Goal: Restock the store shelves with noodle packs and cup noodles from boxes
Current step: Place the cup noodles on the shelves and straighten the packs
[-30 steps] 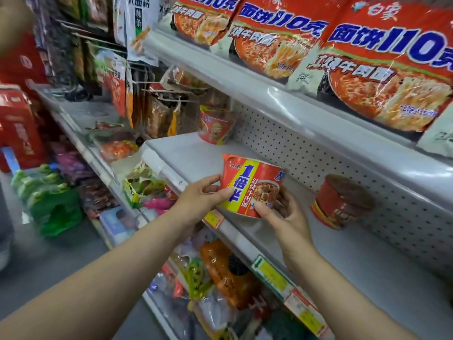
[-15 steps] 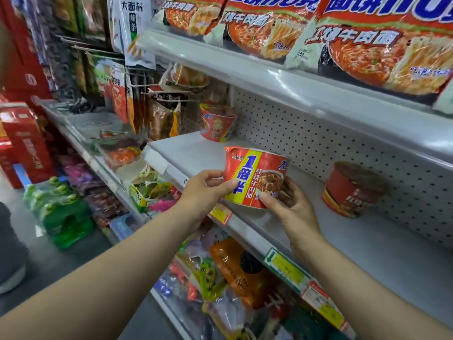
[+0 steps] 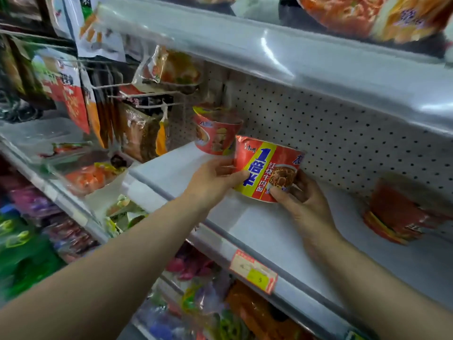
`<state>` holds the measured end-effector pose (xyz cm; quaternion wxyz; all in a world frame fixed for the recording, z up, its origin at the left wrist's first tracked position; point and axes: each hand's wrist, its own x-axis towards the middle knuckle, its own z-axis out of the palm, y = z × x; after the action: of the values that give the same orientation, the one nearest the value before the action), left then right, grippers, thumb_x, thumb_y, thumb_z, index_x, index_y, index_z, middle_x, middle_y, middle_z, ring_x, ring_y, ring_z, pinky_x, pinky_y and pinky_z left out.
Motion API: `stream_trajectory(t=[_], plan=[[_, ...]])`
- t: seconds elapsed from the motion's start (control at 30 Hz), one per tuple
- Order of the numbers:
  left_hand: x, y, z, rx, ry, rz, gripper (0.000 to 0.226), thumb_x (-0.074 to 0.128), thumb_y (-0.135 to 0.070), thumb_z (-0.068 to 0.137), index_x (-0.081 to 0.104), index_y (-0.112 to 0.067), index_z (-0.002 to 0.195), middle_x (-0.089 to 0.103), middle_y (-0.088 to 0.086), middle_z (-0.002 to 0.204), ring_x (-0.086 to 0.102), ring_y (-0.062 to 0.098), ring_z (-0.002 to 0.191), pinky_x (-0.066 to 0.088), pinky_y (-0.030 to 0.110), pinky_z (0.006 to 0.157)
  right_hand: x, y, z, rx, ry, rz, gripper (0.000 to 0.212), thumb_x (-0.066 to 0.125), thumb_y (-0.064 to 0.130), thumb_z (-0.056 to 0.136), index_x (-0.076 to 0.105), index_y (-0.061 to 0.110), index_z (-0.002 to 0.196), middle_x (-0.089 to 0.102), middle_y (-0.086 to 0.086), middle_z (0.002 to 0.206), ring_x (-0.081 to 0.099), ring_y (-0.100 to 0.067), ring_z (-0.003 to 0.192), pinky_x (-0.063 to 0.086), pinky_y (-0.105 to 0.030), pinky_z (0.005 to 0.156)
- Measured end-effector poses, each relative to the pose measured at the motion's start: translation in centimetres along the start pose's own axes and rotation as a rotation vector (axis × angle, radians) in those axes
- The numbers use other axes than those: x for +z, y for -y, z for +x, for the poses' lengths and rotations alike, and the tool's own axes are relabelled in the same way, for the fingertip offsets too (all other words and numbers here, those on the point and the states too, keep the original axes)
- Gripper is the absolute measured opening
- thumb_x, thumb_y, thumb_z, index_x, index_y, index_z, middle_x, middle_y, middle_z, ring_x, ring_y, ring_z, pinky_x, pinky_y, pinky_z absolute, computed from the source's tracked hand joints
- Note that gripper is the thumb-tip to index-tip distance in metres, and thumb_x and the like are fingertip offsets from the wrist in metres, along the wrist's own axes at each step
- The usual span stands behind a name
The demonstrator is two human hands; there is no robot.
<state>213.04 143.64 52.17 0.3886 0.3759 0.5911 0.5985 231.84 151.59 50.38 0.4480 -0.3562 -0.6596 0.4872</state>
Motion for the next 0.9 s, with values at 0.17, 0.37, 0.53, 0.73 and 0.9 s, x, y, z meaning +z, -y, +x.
stream_trajectory(t=[0.17, 0.37, 0.53, 0.73, 0.9], plan=[[-0.6, 0.5, 4.5, 0.084, 0.040, 0.073, 0.041, 0.077, -0.029, 0.087, 0.061, -0.027, 0.125, 0.069, -0.011, 0.113, 0.067, 0.004, 0.097, 0.055, 0.022, 0.086, 1.1, -2.4, 3.0, 0.009, -0.080, -0.018, 0.076, 0.091, 0.029, 0.069, 0.056, 0.021, 0.136, 0.068, 0.006, 0.129, 0.064, -0.012, 0.121, 0.049, -0.043, 0.108], [0.1, 1.5, 8.9, 0.107, 0.029, 0.141, 0.039, 0.071, -0.028, 0.093, 0.064, -0.023, 0.130, 0.069, -0.004, 0.120, 0.065, 0.009, 0.096, 0.056, 0.028, 0.087, 2.0, -4.2, 6.6, 0.002, -0.153, -0.057, 0.077, 0.091, 0.020, 0.069, 0.054, 0.019, 0.136, 0.067, 0.003, 0.131, 0.064, -0.013, 0.120, 0.052, -0.043, 0.105], [1.0, 1.9, 11.6, 0.058, -0.037, 0.152, 0.042, 0.072, -0.016, 0.091, 0.065, -0.019, 0.132, 0.071, 0.005, 0.122, 0.067, 0.026, 0.109, 0.054, 0.046, 0.100, 2.5, -4.9, 9.3, 0.004, -0.168, -0.117, 0.080, 0.087, 0.007, 0.074, 0.047, 0.018, 0.142, 0.062, 0.004, 0.136, 0.061, -0.009, 0.122, 0.055, -0.023, 0.095], [0.9, 2.4, 13.2, 0.036, -0.038, 0.126, 0.050, 0.071, -0.015, 0.092, 0.057, -0.019, 0.141, 0.065, 0.003, 0.133, 0.062, 0.024, 0.119, 0.050, 0.046, 0.106, 3.0, -5.5, 11.5, 0.031, -0.170, -0.200, 0.084, 0.091, 0.010, 0.070, 0.048, 0.022, 0.141, 0.062, 0.005, 0.136, 0.061, -0.007, 0.120, 0.054, -0.032, 0.101], [1.1, 2.3, 13.5, 0.016, -0.020, 0.131, 0.054, 0.067, -0.015, 0.095, 0.051, -0.021, 0.146, 0.060, 0.001, 0.141, 0.057, 0.023, 0.127, 0.047, 0.046, 0.109, 3.1, -5.6, 11.6, 0.052, -0.184, -0.209, 0.084, 0.090, 0.012, 0.071, 0.046, 0.024, 0.142, 0.061, 0.006, 0.137, 0.061, -0.007, 0.120, 0.052, -0.037, 0.103]])
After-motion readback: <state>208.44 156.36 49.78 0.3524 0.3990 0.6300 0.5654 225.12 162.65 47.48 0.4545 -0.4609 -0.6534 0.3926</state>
